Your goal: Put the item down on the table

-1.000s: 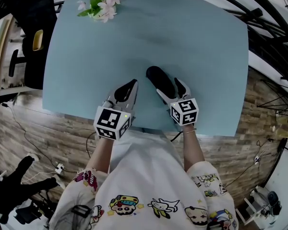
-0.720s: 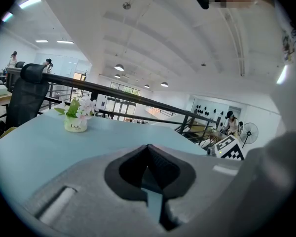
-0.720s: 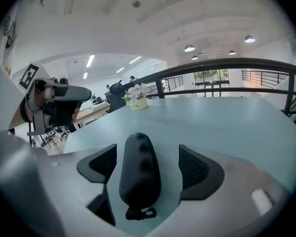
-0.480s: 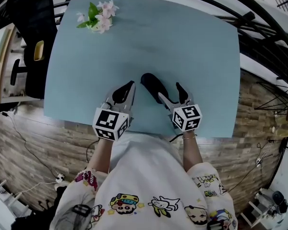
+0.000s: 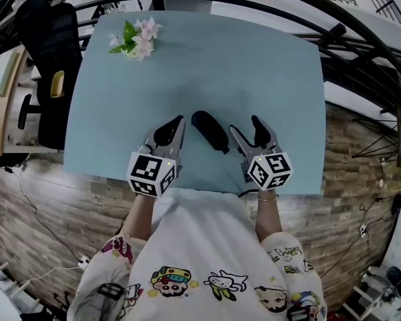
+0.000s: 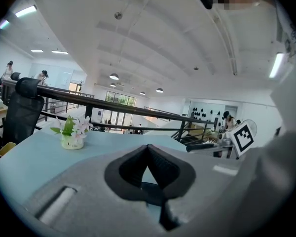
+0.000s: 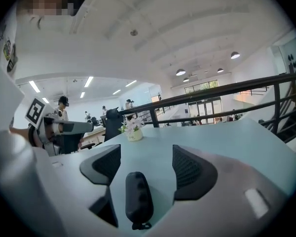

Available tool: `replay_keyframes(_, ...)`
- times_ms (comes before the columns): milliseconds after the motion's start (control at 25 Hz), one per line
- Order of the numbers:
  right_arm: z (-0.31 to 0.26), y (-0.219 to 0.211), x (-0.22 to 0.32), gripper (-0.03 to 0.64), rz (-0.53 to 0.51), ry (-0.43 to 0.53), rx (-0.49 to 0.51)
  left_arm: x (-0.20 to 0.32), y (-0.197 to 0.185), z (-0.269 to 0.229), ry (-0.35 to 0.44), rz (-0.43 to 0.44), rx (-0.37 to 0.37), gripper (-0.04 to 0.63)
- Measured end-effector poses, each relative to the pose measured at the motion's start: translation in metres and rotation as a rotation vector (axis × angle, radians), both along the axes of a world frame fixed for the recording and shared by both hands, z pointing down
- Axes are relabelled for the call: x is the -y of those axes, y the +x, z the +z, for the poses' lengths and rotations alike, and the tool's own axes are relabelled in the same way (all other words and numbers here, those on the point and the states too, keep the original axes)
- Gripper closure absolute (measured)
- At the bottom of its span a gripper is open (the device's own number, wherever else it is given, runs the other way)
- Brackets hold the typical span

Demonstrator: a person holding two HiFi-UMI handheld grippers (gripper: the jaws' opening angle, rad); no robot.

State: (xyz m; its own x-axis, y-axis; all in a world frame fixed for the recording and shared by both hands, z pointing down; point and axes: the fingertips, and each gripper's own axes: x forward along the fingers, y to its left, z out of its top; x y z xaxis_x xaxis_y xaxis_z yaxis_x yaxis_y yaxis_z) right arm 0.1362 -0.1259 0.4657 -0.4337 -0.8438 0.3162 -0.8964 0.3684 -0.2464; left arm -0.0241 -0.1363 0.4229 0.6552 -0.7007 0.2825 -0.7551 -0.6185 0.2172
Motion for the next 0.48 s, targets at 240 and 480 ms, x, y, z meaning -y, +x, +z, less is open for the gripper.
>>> replay_keyframes(240, -0.039, 0.008, -0.010, 0.315, 0.026, 0.096, 0.013, -0.006, 0.004, -0.015, 0.039, 0.018, -0.005, 0.597)
replay_keyframes(480, -0.068, 0.012, -0.025, 0.385, 0.035, 0.164, 0.018, -0.016, 0.011, -0.025, 0.060, 0.040, -0.014, 0.597)
